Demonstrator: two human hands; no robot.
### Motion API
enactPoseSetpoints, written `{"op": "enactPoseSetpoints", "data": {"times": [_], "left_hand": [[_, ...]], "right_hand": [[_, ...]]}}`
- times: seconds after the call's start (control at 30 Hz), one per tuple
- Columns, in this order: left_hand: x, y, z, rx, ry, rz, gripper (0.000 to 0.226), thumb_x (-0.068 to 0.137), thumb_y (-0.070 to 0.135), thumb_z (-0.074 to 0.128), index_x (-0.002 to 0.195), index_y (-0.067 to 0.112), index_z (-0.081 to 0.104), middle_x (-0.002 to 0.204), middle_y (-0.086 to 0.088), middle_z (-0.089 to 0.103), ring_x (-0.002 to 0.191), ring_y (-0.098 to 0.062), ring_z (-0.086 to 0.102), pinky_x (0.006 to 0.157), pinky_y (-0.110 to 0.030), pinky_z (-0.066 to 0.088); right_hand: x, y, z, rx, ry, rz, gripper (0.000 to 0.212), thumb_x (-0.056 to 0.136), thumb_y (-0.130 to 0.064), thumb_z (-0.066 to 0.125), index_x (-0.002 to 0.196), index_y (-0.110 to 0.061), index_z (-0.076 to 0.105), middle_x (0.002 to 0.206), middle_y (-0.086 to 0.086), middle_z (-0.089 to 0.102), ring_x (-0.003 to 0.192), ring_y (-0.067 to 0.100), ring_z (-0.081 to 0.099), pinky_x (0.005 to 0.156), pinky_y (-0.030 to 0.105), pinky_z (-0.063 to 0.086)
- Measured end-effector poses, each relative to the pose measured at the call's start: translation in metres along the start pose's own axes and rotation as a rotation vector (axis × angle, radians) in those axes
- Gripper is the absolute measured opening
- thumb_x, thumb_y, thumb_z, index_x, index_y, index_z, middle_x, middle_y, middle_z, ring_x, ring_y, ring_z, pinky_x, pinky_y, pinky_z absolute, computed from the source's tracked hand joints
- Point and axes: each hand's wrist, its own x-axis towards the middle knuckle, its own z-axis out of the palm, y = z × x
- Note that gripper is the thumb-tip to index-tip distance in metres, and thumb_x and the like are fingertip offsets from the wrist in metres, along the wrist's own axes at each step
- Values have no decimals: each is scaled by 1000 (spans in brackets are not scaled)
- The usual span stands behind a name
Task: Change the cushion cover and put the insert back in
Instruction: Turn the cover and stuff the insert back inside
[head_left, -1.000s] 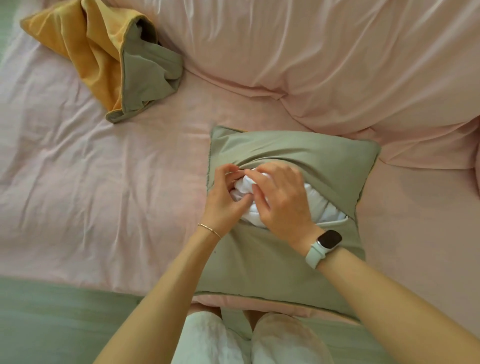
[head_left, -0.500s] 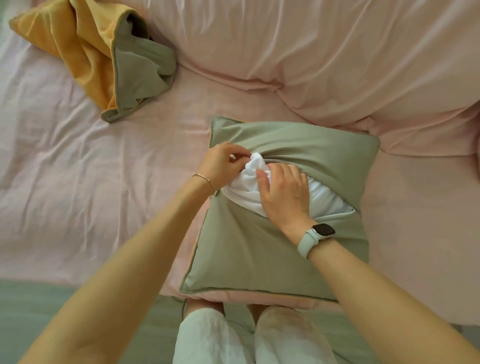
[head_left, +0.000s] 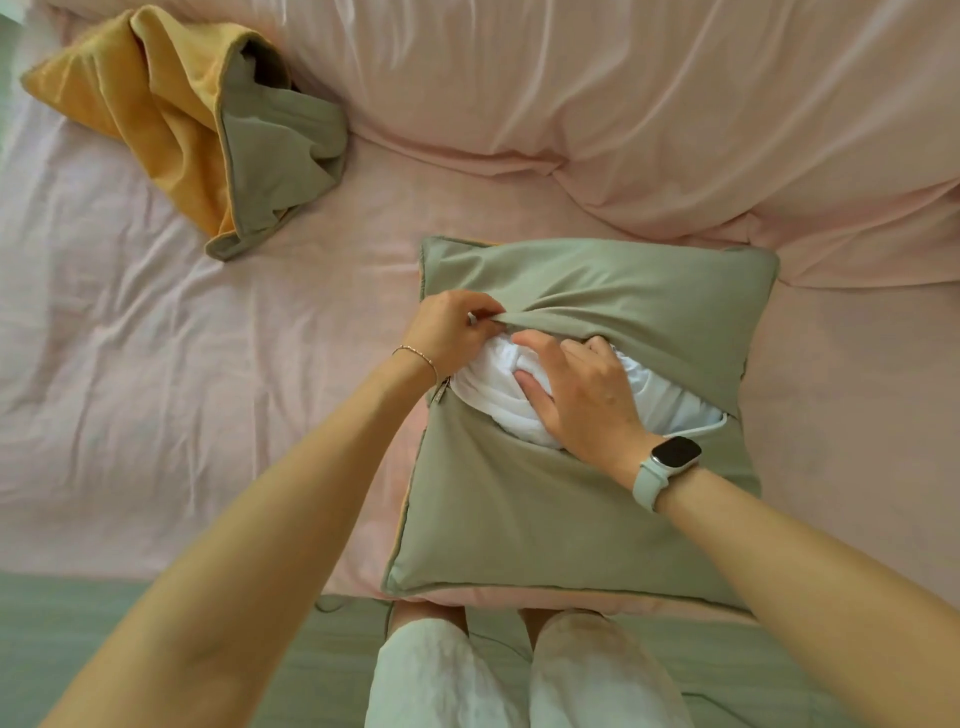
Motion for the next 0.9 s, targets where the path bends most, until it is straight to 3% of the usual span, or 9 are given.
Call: {"op": "enactPoseSetpoints", "data": {"times": [0.23,0.33,0.4,0.47,0.53,0.6,0.7,0.8,0.9], "left_hand": [[15,9,-25,-497,-311,-405,19,84,6,59,68,15,55,66,1,48,64,-11,44,63,-22,37],[13,11,-29,-590,-369,-483,17,84,9,56,68,16,56,60,5,51,60,-10,46,56,-18,39],[10,14,-29,-607,-372,-493,11,76,15,60,66,18,56,60,5,51,58,-10,46,47,-15,38],[7,17,-33,-590,-415,-414,7,70,19,64,70,19,57,66,4,54,61,-9,49,51,-16,39],[7,19,-38,-559,-481,-320,17,72,21,72,79,19,57,75,3,59,64,-8,55,58,-18,43],[5,25,-38,-514,-490,-264,11,82,21,67,83,18,57,78,2,62,63,-6,57,56,-15,47],[7,29,-28,-497,-340,-248,12,87,21,61,77,16,57,68,4,61,56,-3,53,53,-14,43],[15,30,-19,-489,-166,-321,21,88,25,61,70,16,58,64,0,57,59,-10,52,58,-21,44],[21,28,-16,-467,-87,-366,25,87,25,63,66,14,55,62,-1,53,58,-11,49,57,-22,43]], "right_hand": [[20,-4,-25,543,-37,480,27,91,-26,46,80,-11,66,64,-10,59,61,14,49,65,31,40],[31,-7,-26,636,-31,670,46,97,-26,44,52,-23,35,46,-10,33,50,13,31,57,34,30],[35,-15,-25,577,-20,701,51,99,-30,41,51,-21,26,43,-6,32,50,21,33,55,34,27],[29,-22,-23,365,33,533,46,98,-36,36,55,-19,42,50,1,50,55,28,46,55,30,29],[18,-24,-18,168,83,312,49,97,-45,31,80,-14,65,70,4,61,65,26,55,59,31,35],[8,-21,-15,83,86,201,47,94,-48,36,106,-11,62,92,7,62,78,25,56,65,36,40],[0,-19,-14,118,136,183,44,85,-43,52,117,-14,43,112,11,60,94,24,50,78,36,36],[-4,-17,-9,-41,54,195,54,83,-55,48,123,-20,42,116,14,57,98,29,50,83,39,35],[1,-11,-1,-191,-45,201,51,85,-55,43,126,-26,53,96,14,61,78,30,52,69,39,40]]}}
